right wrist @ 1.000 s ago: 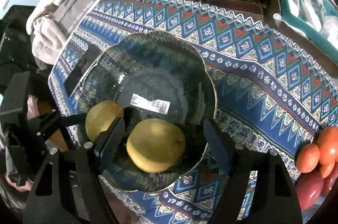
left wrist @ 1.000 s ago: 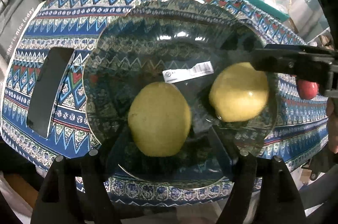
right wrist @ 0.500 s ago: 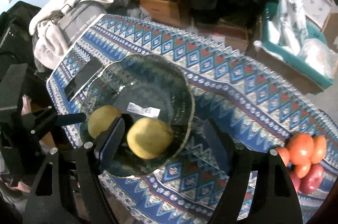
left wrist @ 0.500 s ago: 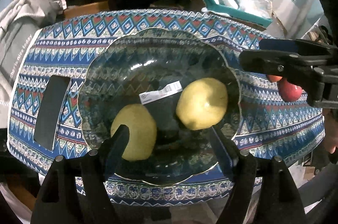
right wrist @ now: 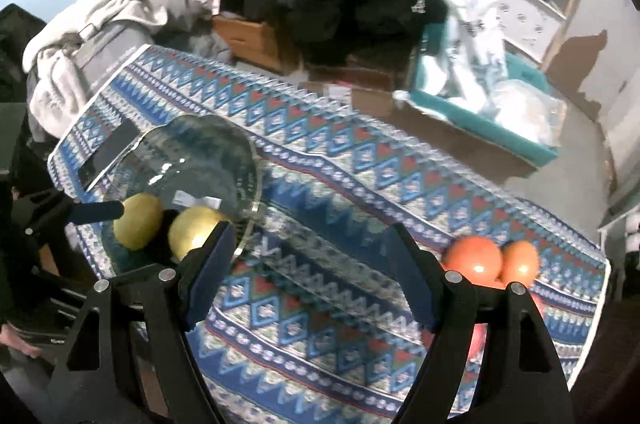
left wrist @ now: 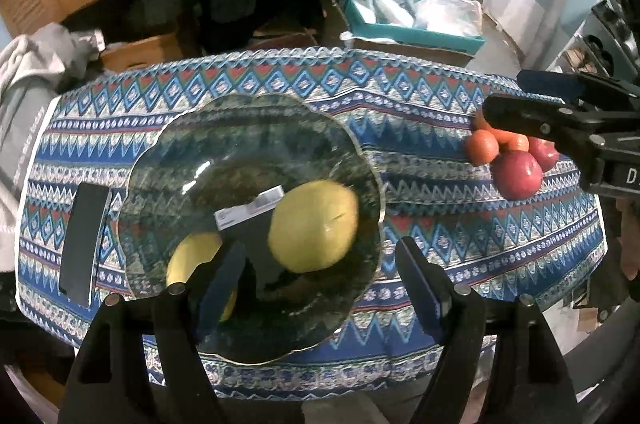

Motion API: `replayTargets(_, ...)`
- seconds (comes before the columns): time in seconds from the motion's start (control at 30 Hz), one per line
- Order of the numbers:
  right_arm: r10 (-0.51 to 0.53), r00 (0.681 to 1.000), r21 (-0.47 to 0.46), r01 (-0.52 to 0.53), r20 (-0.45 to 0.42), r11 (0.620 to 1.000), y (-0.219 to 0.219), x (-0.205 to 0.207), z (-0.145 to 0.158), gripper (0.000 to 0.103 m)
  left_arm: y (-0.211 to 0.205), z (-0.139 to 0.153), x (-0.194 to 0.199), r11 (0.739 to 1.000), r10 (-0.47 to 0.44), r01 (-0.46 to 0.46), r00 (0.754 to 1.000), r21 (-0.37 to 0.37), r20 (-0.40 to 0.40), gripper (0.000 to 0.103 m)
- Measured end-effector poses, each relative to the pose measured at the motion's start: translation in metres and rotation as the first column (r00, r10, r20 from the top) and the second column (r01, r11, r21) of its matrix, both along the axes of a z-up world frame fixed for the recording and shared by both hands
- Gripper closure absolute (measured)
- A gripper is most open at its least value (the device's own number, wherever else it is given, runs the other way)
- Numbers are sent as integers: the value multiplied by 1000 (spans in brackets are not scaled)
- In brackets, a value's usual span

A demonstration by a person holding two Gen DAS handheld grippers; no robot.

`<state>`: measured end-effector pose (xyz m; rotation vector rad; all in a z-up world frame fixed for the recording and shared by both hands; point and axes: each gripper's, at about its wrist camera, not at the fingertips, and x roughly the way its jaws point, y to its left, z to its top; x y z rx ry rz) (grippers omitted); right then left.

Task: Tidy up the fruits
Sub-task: 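Move both tools back from the bowl to the remaining fruit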

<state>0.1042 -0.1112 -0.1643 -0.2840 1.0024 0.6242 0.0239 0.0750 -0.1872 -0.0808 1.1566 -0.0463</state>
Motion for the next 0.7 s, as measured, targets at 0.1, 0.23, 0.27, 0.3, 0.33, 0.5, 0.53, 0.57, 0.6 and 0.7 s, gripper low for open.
replayTargets(0.1,-26,1000,8,26,5,1000,-19,1,5,25,-13,4,3,1000,-20,20,1000,4,6,24)
replayTargets(0.23,-52,998,1,52,22,999,-38,-1,11,24,-32,10,5,999,-52,51,999,10,15,24)
replayTargets(0.27,-59,998,0,59,25,998,-44,-1,12,24,-37,11,5,998,-60,60,998,14,18,24)
replayTargets(0.3,-65,998,0,65,26,998,-49,-1,13,24,-40,12,6,998,-66,65,998,17,19,24)
replayTargets(0.33,-72,997,0,72,25,997,-54,-1,14,24,-45,13,6,997,-72,72,997,22,20,24)
replayTargets(0.5,-104,994,-8,104,31,995,-77,-4,17,23,-62,16,7,995,-96,95,995,26,23,24)
replayTargets(0.53,-112,993,-15,112,40,994,-84,-4,18,23,-66,17,8,995,-103,102,995,23,21,24)
replayTargets(0.57,-118,992,-19,119,45,993,-88,-4,18,23,-69,17,8,994,-106,105,994,22,20,24)
replayTargets(0.6,-124,991,-23,125,50,992,-93,-4,18,23,-73,17,9,994,-109,109,994,21,19,24)
replayTargets(0.7,-150,987,-26,151,51,988,-110,-4,19,21,-85,19,13,992,-122,122,992,18,19,24)
